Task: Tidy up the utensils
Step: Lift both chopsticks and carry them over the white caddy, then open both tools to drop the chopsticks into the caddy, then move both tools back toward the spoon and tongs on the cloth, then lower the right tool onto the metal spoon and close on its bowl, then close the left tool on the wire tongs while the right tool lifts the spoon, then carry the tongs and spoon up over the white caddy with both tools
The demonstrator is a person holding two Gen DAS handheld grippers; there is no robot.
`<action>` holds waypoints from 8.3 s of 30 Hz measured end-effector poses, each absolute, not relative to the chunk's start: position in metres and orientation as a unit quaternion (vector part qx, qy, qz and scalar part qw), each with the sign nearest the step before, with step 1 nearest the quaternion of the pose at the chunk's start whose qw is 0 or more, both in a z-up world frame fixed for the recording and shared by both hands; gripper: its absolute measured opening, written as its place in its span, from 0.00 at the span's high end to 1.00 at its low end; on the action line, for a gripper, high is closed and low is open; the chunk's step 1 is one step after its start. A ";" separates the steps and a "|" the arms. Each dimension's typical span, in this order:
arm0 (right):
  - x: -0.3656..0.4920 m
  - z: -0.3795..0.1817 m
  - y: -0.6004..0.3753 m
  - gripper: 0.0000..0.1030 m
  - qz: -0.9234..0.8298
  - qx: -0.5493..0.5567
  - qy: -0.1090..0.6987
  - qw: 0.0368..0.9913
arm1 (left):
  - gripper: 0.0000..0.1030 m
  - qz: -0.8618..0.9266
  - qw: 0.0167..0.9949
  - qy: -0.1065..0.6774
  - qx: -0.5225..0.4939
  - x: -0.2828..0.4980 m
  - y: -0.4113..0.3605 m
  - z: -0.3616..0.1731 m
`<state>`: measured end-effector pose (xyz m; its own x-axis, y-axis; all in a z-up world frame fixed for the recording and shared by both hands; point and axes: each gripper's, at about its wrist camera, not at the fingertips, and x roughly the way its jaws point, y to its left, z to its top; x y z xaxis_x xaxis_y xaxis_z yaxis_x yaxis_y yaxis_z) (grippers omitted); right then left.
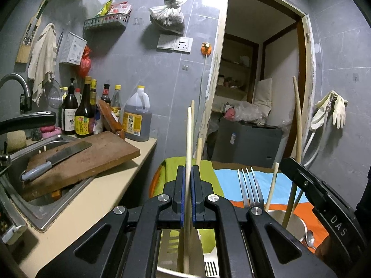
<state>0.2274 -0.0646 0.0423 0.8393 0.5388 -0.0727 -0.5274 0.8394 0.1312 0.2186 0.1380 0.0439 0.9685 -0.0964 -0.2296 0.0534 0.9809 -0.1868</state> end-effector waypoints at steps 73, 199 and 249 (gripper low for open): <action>0.178 0.071 -0.244 0.00 0.174 0.015 0.055 0.983 | 0.11 -0.161 0.975 0.140 -0.066 0.170 0.007 0.063; 0.180 0.045 -0.233 0.62 0.129 -0.106 0.075 0.983 | 0.84 -0.141 0.977 0.162 -0.004 0.197 -0.076 0.043; 0.190 0.113 -0.067 0.62 0.240 -0.070 -0.001 0.968 | 0.84 -0.019 0.990 0.095 -0.104 0.197 0.160 0.110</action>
